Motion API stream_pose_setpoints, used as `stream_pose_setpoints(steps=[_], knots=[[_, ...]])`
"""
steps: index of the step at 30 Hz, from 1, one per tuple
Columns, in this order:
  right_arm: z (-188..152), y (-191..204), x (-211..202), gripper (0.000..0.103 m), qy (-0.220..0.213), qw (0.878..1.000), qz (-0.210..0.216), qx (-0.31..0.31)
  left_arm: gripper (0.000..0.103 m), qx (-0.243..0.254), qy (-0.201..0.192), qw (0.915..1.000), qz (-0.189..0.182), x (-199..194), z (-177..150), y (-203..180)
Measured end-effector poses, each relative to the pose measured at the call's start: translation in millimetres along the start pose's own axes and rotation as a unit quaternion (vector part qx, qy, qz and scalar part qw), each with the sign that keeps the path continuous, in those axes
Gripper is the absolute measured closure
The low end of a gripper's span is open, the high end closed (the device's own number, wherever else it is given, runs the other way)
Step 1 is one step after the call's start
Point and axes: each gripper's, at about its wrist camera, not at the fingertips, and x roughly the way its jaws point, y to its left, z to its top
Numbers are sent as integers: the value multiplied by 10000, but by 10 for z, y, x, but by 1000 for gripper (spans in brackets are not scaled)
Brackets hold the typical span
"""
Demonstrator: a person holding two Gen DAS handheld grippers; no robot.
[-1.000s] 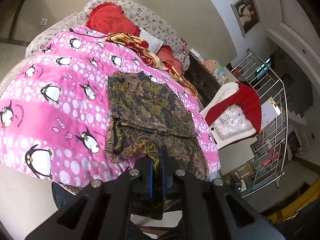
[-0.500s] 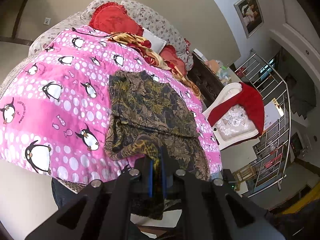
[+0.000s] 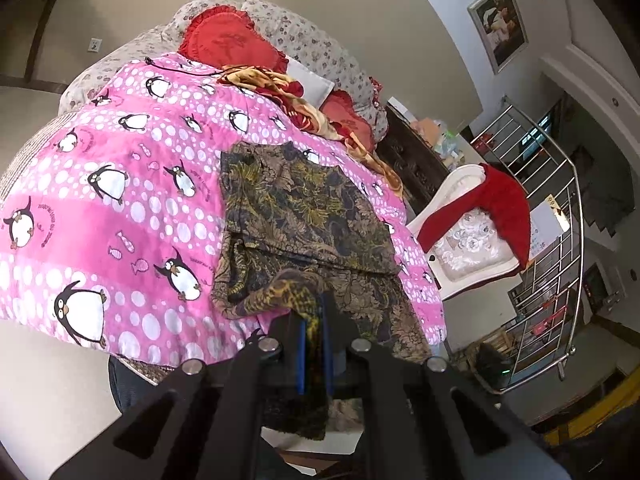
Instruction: Fold small clothes
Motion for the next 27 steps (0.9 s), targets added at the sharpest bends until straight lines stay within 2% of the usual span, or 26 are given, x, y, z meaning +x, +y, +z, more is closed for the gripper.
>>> stream_pose_setpoints(steps=[3, 7, 10, 15, 18, 23, 27], knots=[[129, 160, -497, 101, -829, 9964, 50, 144, 97, -81, 3, 10000, -57, -4, -69, 45], [300, 247, -1209, 101, -2008, 9794, -45, 205, 97, -140, 117, 9996, -205, 33, -215, 92], [439, 246, -1518, 102, -2495, 9681, -148, 195, 97, -185, 198, 9994, -207, 90, -286, 128], [742, 131, -1565, 102, -2591, 9643, -451, 296, 97, -284, -95, 9992, -274, 73, -166, 131], [899, 48, -1518, 102, -2588, 9637, -521, 401, 97, -121, -428, 9985, -311, -47, 69, 8], [1148, -76, -1465, 102, -2627, 9635, -203, 481, 97, 170, -1095, 9914, -692, -434, 532, -248], [1284, -80, -1487, 102, -2777, 9591, 73, 545, 97, 295, -1123, 9909, -688, -454, 762, -316]])
